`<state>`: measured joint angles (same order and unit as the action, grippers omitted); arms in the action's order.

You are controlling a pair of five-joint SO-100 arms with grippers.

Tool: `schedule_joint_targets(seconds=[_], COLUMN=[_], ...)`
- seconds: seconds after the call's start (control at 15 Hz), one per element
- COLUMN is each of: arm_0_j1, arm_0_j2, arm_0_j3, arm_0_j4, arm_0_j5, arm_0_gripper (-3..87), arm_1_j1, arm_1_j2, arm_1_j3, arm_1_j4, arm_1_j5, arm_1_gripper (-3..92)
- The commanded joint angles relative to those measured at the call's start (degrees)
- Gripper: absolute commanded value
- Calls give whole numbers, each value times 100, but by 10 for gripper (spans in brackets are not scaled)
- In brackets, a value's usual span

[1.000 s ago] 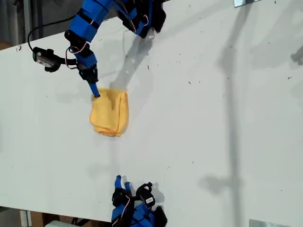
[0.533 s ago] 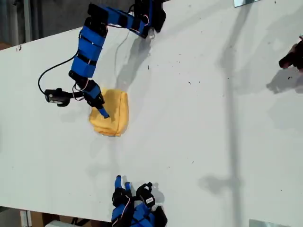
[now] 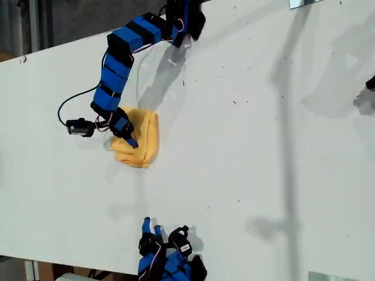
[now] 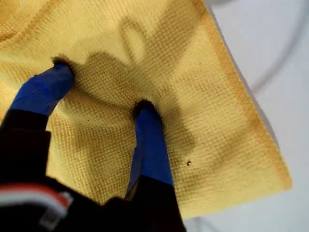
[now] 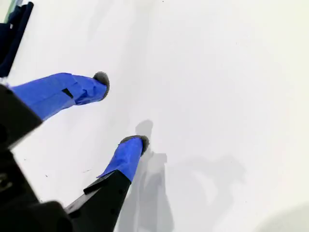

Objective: Grasp corners of a square towel and fold twice.

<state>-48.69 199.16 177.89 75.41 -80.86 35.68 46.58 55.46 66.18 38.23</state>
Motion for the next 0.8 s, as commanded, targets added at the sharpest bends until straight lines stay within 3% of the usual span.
schedule_joint_targets(seconds=[0.0,0.4,0.73], arm_0_j1=[79,79,62], arm_0_j2=[0,0,0], arm_0_j3=[18,18,18], arm_0_j4=[62,62,62], arm_0_j5=[9,9,18], arm_0_gripper=[210,210,214], arm_1_j1=[-870,-2716,-2637], arm_1_j2=[457,1564,2479], arm_1_j3=[26,431,519], arm_1_j4=[422,817,1020], arm_1_j5=[53,668,396], arm_1_gripper=[300,299,302])
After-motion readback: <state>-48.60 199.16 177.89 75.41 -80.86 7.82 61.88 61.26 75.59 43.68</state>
